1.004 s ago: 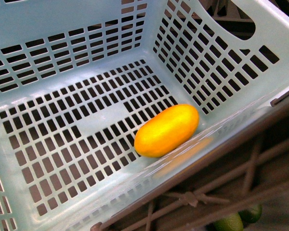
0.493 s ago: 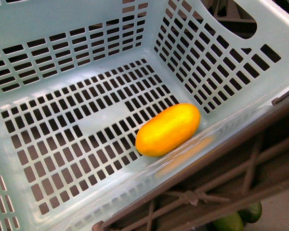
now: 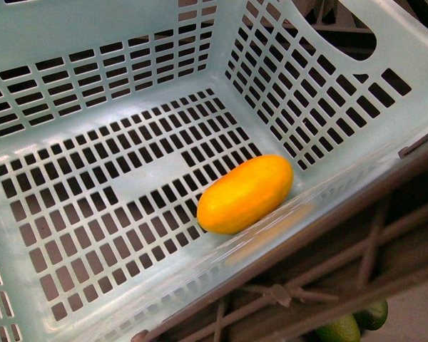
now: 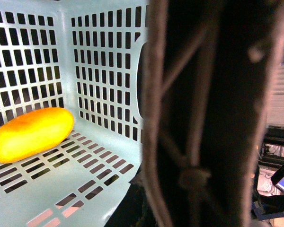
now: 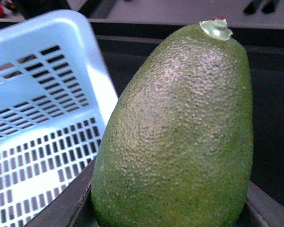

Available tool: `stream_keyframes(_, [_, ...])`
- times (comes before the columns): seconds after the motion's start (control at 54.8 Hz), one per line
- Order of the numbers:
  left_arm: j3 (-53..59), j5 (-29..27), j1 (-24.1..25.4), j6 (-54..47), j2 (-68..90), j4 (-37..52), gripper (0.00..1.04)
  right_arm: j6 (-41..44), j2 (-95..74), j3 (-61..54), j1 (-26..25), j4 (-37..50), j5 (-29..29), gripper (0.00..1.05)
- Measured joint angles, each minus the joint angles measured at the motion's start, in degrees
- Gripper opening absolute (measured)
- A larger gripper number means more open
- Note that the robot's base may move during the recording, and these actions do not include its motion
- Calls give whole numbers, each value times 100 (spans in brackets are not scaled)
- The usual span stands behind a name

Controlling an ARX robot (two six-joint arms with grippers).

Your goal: Pick mango and avocado into basket

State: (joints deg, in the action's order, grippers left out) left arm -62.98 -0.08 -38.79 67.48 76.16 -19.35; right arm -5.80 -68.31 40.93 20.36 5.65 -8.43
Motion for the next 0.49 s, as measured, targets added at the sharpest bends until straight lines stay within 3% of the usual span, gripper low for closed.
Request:
stream_keyframes(0.219, [0, 0, 0, 0, 0, 0, 4, -354, -527, 343, 861, 343, 321, 54])
stream_keyframes(0.438, [0, 2, 0, 2, 0, 0, 4, -588, -898, 492, 1349, 433, 592, 54])
stream_keyframes(0.493, [0, 0, 0, 0, 0, 0, 4, -658, -960, 509, 1416, 446, 643, 62])
